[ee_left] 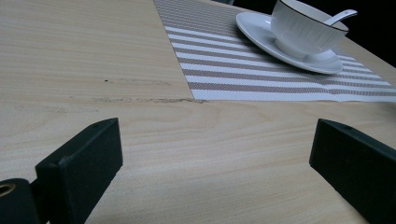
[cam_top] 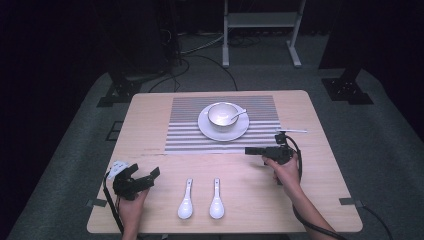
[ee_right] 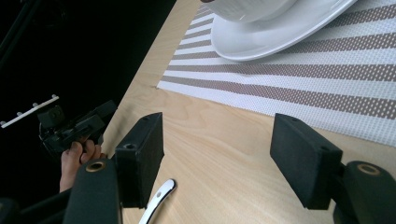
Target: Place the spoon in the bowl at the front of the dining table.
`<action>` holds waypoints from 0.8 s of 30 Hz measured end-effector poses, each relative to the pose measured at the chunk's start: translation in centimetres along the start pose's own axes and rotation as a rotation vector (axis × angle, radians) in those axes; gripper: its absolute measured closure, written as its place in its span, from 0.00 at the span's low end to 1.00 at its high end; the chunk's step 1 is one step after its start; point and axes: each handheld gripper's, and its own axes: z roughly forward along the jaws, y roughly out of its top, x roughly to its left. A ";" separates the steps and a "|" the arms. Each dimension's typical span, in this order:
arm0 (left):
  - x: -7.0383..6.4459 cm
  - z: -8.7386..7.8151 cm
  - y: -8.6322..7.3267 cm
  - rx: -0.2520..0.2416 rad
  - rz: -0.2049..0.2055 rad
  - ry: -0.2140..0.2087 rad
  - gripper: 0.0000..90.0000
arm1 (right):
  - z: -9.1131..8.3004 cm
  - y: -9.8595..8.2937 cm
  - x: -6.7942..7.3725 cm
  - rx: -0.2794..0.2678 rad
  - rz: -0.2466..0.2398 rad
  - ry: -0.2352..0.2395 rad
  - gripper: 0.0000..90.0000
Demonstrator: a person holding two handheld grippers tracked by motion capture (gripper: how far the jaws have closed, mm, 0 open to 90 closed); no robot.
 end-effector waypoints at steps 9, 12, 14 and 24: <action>0.0 0.0 0.0 0.002 0.003 0.001 0.01 | -0.6 -1.3 0.1 0.010 -0.008 0.001 0.37; 0.0 0.0 0.0 0.003 0.003 0.001 0.01 | -0.7 -1.6 0.0 0.013 -0.009 0.001 0.37; 0.0 0.0 0.0 0.002 0.003 0.001 0.01 | -0.8 -1.9 -0.1 0.014 -0.007 0.002 0.37; 0.0 0.1 0.0 0.003 0.002 0.001 0.01 | -1.7 -3.1 0.0 0.016 -0.005 0.012 0.37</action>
